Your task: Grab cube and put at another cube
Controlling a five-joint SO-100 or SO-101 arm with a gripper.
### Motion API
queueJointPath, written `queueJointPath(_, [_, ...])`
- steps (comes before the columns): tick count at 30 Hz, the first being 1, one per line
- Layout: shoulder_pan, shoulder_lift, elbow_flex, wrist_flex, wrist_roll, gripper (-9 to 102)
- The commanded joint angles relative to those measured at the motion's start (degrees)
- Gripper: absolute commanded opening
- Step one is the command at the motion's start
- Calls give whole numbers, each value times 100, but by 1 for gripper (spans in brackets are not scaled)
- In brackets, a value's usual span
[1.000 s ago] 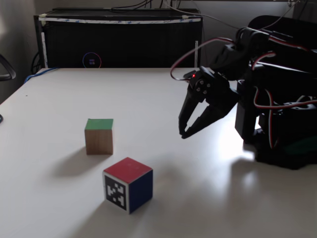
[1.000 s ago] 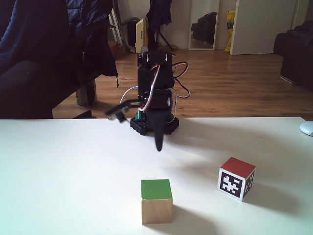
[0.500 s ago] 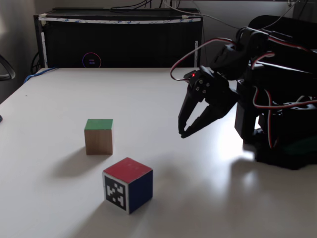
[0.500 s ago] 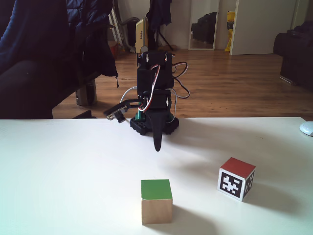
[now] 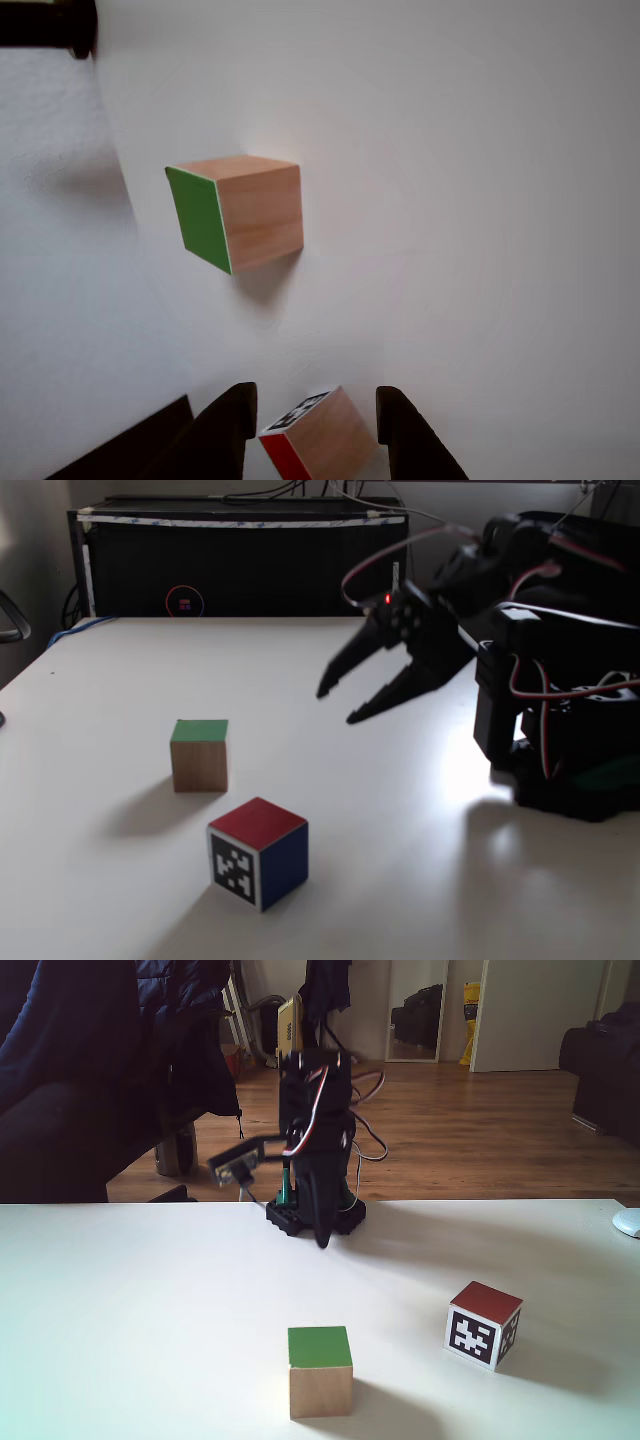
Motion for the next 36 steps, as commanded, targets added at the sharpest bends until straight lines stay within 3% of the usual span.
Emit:
queueJointPath(1, [-158, -1406, -1072, -176, 44, 22])
queueJointPath(10, [-114, -4632, -3261, -237, -88, 27])
queueJointPath(18, [-62, -6328, -4922, 378, -220, 37])
queueJointPath(24, [-70, -7743, -6398, 1028, -185, 39])
queueJointPath(36, [88, -9598, -8042, 1433, -220, 40])
